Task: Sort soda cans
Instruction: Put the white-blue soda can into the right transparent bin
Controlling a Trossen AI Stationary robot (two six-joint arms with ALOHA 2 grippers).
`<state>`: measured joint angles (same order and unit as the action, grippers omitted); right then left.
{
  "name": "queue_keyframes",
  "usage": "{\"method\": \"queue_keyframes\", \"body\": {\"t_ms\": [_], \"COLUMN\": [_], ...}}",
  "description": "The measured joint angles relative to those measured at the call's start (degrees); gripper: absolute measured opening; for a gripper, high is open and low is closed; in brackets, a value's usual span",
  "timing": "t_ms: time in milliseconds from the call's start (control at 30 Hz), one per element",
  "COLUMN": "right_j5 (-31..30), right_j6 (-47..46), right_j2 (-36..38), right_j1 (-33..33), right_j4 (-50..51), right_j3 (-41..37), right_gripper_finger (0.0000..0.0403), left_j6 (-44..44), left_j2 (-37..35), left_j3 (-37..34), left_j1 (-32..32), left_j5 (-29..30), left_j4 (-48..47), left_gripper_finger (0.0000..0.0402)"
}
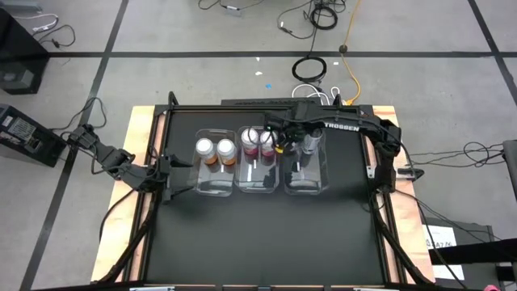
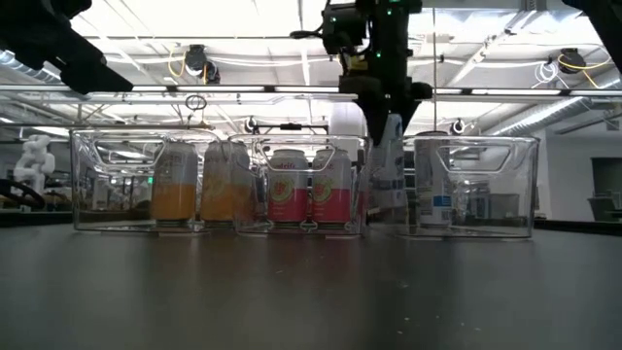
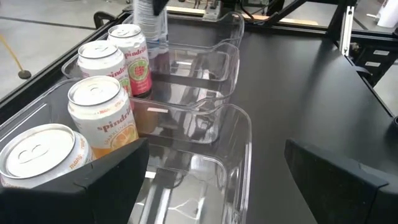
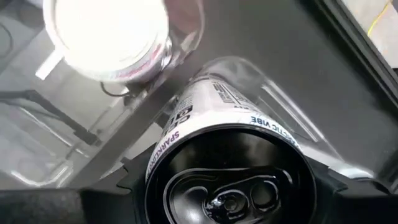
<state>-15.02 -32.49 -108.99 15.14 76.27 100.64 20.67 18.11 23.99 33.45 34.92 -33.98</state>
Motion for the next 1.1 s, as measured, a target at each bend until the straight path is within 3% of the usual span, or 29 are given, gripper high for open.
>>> {"method": "queue_keyframes", "body": {"t_ms": [267,767,1100], "right_j5": [5.0,7.82,7.65], "right_j6": [1.88,3.85,4.07], "right_j2": [-0.24,-0.2,-0.2], "right_j1": [5.35,8.67,8.81], "right_j4": [-2.19,-8.26,-8.55], "right_j3": [-3.4,-4.92,-4.94], "right_gripper_finger": [0.0235,0.0235,0.0293], "left_j6": [0.23,2.65,2.99], "left_j2": [-0.02,0.0,0.0], "left_j3": [0.0,0.0,0.0], "left_j1": [0.0,0.01,0.0], "left_j5": [-1.78,-3.23,-3.34], "left_j4": [0.02,0.07,0.05], "left_gripper_finger": [0.0383,0.0383,0.0383]}}
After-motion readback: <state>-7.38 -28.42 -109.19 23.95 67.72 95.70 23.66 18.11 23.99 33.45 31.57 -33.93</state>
